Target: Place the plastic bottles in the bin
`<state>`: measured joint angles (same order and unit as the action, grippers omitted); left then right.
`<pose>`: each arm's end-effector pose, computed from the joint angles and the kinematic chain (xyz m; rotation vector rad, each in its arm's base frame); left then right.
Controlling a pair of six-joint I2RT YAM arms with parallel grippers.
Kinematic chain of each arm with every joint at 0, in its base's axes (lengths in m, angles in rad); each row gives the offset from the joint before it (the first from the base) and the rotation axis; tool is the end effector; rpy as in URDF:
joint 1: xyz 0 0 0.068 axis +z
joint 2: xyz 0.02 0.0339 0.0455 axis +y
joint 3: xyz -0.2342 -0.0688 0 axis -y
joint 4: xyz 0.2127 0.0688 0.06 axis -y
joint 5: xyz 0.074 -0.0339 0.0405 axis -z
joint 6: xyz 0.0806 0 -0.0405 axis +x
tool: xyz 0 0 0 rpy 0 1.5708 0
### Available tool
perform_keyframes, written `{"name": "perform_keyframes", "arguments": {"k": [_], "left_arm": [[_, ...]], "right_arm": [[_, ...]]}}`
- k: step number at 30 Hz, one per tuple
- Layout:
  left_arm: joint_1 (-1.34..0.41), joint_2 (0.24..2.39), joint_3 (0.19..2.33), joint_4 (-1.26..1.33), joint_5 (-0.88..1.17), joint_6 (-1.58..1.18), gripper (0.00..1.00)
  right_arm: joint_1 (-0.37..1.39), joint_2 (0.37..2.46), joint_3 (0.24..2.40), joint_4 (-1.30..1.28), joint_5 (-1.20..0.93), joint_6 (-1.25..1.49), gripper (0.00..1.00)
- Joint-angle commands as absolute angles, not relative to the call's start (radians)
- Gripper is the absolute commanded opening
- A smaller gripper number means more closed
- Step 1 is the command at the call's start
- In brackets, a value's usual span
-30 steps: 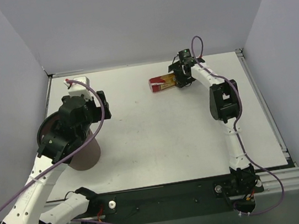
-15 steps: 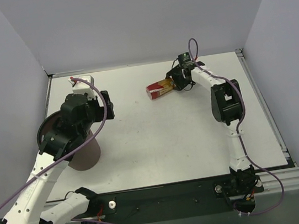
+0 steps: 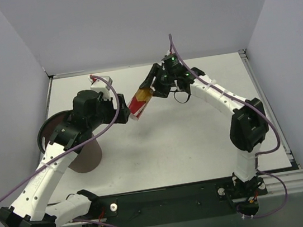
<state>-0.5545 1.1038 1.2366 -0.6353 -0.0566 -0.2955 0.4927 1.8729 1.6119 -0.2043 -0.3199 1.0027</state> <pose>0.2173 -0.1292 0.3359 0.2369 2.0918 -0.4591 0.3802 0.2329 0.2726 0.3499 2.2277 1.2067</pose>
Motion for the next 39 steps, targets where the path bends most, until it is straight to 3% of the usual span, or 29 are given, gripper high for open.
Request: {"name": "perform_keyframes", "arguments": {"k": [1, 17, 39], "left_arm": [[-0.554, 1.089, 1.258, -0.597, 0.0, -0.282, 0.95], [-0.554, 1.055, 1.22, -0.663, 0.044, -0.301, 0.94], [-0.554, 1.092, 1.196, -0.65, 0.037, -0.282, 0.95]], "right_arm": [[0.587, 1.781, 1.583, -0.219, -0.367, 0.933, 0.0], [0.729, 1.68, 1.615, -0.227, -0.385, 0.899, 0.0], [0.79, 1.623, 1.649, -0.239, -0.391, 0.856, 0.0]]}}
